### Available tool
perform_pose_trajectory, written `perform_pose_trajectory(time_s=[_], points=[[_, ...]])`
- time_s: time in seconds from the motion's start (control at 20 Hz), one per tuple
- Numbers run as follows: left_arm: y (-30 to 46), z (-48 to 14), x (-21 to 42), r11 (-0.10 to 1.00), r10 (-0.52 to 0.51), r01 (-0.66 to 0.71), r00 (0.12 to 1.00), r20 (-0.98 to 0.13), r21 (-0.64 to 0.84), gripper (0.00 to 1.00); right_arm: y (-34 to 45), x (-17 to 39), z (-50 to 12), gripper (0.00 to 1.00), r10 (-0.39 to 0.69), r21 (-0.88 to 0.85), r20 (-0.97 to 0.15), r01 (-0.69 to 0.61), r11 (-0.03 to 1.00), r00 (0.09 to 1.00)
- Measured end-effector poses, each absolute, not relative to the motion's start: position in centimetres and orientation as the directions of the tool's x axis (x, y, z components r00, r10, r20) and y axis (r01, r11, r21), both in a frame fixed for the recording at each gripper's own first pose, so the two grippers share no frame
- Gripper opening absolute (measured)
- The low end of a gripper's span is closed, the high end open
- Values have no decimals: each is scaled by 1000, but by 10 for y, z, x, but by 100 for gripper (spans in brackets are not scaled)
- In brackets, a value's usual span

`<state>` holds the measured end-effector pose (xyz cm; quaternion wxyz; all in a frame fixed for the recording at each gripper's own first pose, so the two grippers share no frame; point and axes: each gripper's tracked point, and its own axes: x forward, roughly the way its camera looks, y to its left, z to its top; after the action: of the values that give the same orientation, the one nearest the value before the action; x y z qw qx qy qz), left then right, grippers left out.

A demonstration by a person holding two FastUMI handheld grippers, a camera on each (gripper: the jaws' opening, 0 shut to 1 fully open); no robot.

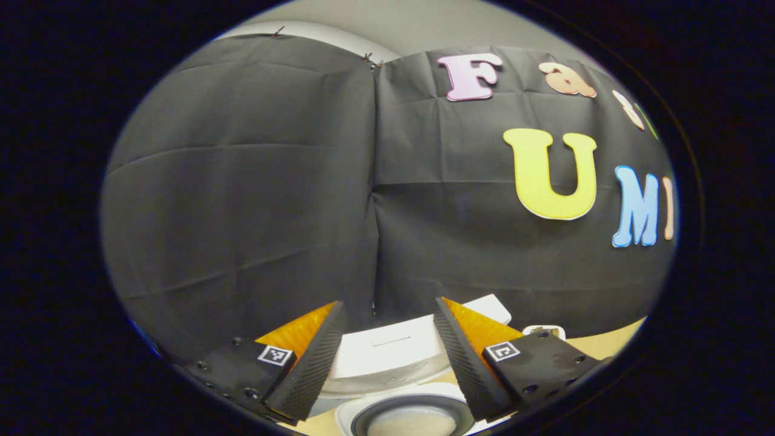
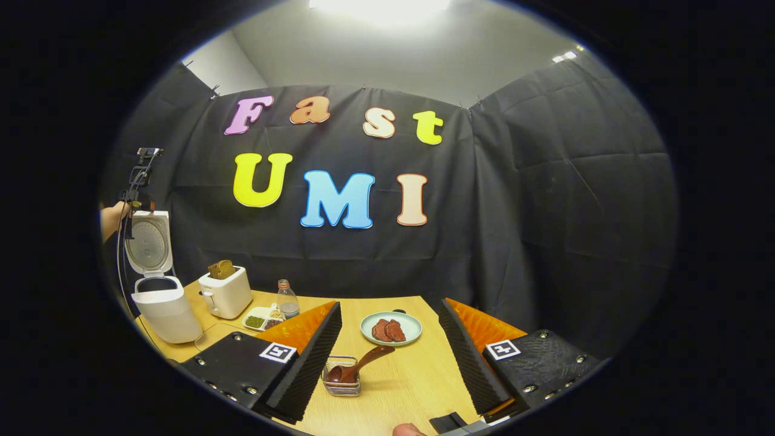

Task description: Close the left gripper, press the button to open the rice cooker; take a wooden spoon from the chopstick holder with the right hand, scoop a spoonful of rice and pour it into the rice cooker, then put the wooden spoon back into the chopstick holder.

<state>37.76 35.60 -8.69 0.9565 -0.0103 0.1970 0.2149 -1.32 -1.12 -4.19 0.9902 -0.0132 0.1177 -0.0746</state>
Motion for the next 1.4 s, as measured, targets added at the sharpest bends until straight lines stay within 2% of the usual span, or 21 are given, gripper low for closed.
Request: perform_pose_trajectory(time_s=[0.85,1.05,1.1,1.4], points=[[357,-86,378,917,383,-393,822,-421,68,100,-37,14,-39,98,3,-50,-232,-16,999,973],[357,-85,377,918,376,-391,812,-446,62,95,-42,12,-39,98,27,-41,-227,-37,998,974],[357,-84,377,919,375,-388,808,-454,68,98,-44,11,-39,98,34,-32,-227,-42,999,973],[350,-100,377,919,352,-393,782,-515,31,99,-57,6,-46,98,59,-12,-238,-63,998,970]])
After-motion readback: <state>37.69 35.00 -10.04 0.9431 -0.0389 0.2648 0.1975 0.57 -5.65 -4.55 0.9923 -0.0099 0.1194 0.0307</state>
